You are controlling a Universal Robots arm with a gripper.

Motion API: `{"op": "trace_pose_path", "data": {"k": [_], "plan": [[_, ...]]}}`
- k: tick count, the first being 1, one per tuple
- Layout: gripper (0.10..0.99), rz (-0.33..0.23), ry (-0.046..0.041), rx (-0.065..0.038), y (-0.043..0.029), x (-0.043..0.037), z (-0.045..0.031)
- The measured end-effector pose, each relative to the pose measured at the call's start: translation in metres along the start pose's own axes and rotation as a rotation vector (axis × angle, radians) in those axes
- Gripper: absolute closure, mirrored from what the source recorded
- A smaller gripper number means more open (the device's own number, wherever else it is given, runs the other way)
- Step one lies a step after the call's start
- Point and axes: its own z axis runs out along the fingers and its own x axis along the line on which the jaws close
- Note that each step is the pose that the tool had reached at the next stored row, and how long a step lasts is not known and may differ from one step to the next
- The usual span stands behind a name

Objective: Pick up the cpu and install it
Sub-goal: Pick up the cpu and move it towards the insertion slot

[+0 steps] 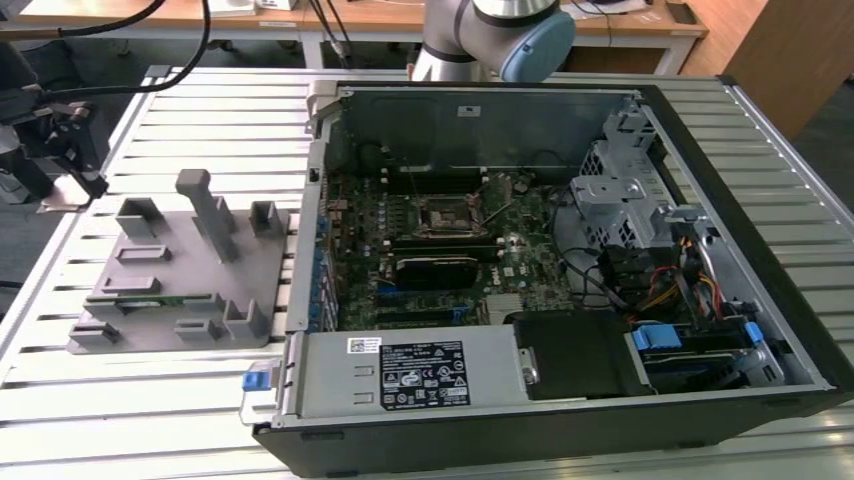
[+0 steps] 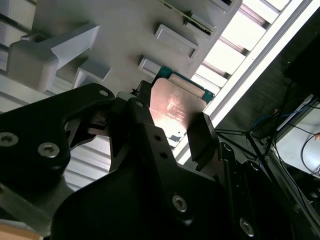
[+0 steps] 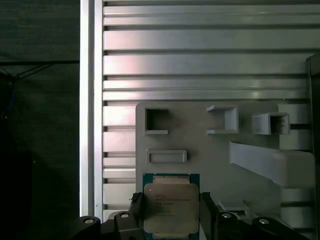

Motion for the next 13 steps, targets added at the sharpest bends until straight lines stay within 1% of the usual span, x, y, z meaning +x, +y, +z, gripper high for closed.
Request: {"op": "trace_pose_path", "data": {"k": [13], "plan": [[0.549,0.0,0.0001,-0.001,0.0005,0.0,-0.0097]]}}
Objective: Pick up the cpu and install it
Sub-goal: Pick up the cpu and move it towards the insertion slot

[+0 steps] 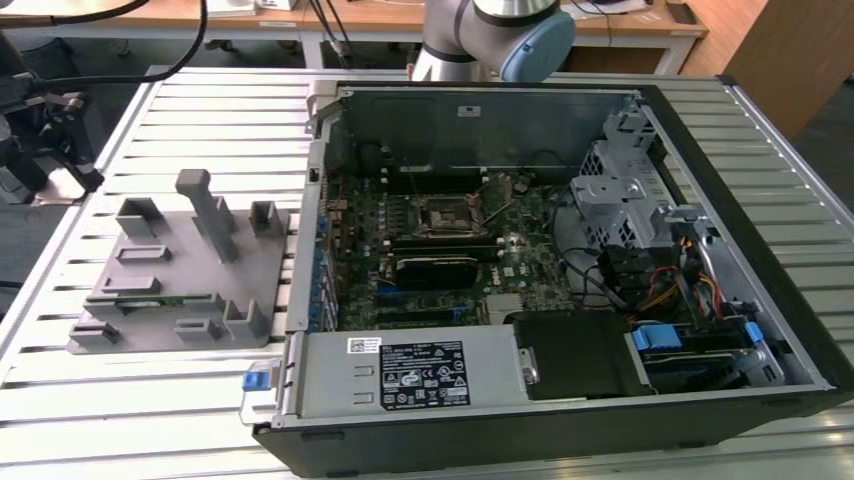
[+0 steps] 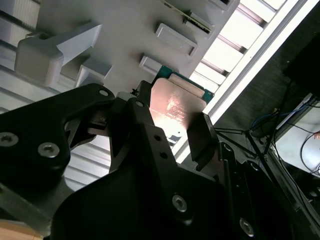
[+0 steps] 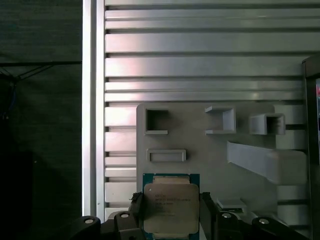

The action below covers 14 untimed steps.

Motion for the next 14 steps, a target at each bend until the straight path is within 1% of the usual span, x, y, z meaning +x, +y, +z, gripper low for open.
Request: {"op": "trace_pose_path", "data": {"k": [14], "plan": [[0.549,0.0,0.0,-0.002,0.0003,0.0,-0.0075]]}}
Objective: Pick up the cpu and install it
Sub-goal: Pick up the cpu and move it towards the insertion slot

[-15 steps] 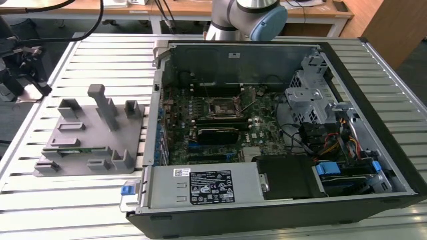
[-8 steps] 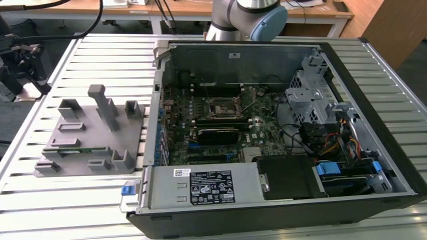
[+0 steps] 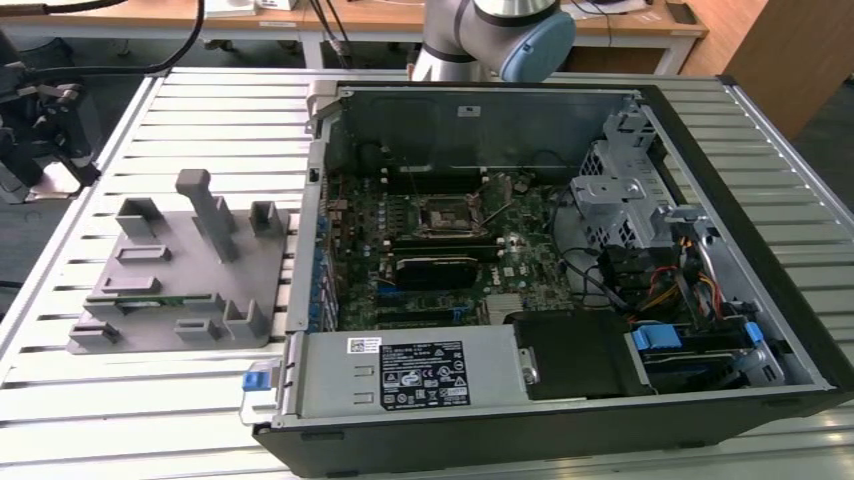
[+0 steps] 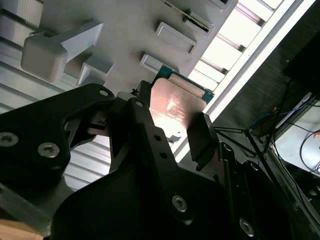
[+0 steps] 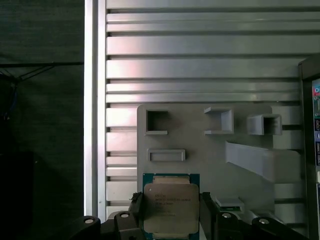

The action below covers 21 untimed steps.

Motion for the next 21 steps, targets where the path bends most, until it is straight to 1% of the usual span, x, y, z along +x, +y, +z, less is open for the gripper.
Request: {"op": "trace_pose_path", "data": {"k": [21], "plan": [[0.549,0.0,0.0,-0.001,0.0007,0.0,-0.0142]]}}
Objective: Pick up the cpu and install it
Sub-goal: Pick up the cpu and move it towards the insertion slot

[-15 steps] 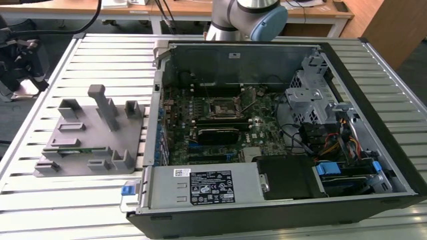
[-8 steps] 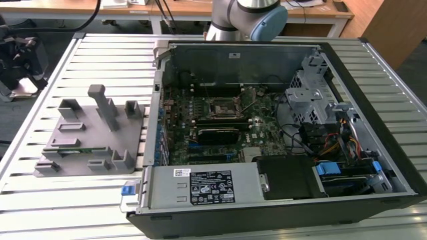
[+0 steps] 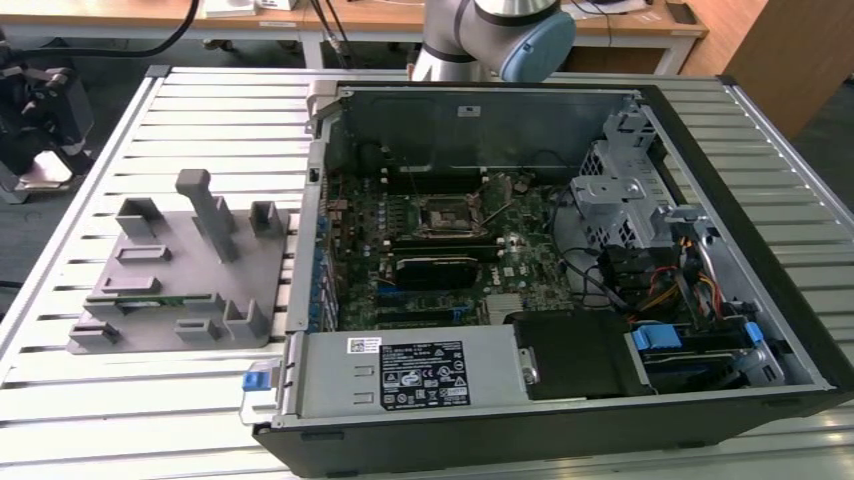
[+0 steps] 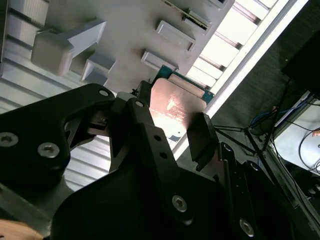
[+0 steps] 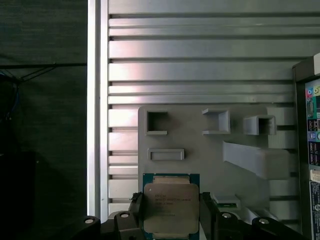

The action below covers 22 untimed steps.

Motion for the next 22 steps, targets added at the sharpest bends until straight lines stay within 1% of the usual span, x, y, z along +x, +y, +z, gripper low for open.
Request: {"op": "trace_pose_path", "data": {"k": [22], "plan": [[0.549,0.0,0.0002,0.0,0.0005,0.0,-0.0086]]}}
